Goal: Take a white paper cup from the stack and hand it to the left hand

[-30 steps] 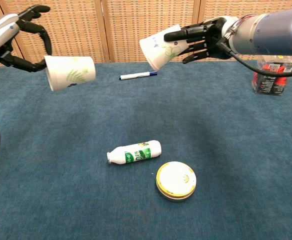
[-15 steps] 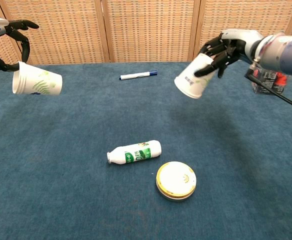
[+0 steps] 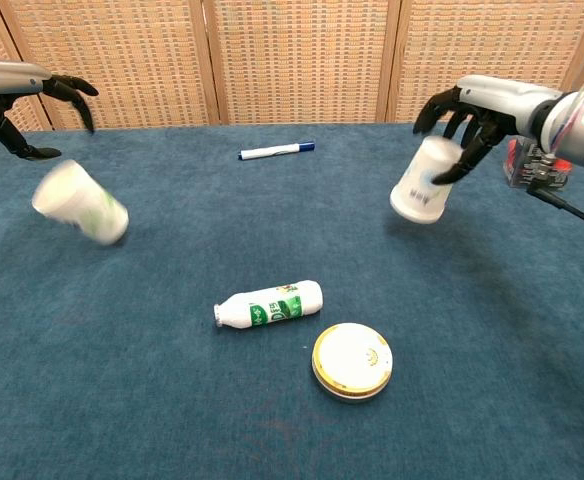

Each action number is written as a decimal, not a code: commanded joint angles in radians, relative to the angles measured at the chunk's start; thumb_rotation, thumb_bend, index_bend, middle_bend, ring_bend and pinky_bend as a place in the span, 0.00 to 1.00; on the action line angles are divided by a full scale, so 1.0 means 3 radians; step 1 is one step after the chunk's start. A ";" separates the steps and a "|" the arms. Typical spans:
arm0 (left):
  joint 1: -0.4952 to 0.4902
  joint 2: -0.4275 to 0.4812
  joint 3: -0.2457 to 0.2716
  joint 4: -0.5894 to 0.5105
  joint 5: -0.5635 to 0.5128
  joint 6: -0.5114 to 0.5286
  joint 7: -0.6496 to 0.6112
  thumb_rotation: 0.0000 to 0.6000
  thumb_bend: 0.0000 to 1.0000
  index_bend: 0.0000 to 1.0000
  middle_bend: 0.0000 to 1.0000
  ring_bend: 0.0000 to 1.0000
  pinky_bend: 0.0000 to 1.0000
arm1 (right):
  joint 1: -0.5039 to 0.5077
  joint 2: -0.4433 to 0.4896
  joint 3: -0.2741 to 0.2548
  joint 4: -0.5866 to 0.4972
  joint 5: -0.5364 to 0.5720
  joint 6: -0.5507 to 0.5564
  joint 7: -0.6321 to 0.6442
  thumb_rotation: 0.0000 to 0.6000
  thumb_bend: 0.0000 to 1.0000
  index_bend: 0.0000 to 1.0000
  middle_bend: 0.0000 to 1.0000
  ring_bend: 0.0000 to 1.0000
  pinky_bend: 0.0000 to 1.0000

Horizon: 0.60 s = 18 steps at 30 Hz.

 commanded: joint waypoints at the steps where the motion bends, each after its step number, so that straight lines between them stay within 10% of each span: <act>1: 0.0016 0.0043 -0.0041 -0.0110 -0.0120 0.0082 0.0095 1.00 0.33 0.00 0.00 0.00 0.00 | -0.0073 0.0128 -0.0039 -0.0182 -0.0108 0.0112 -0.0103 1.00 0.13 0.13 0.07 0.11 0.18; 9: 0.0521 0.0409 -0.0102 -0.0708 -0.0141 0.1168 0.0354 1.00 0.29 0.00 0.00 0.00 0.00 | -0.0550 0.0782 -0.0316 -0.0878 -0.0818 0.0795 -0.0135 1.00 0.12 0.13 0.06 0.09 0.14; 18: 0.1309 0.0474 0.0126 -0.1102 0.0043 0.2218 0.0238 1.00 0.20 0.00 0.00 0.00 0.00 | -0.1234 0.1055 -0.0661 -0.0734 -0.1562 0.1764 0.0165 1.00 0.00 0.12 0.02 0.02 0.03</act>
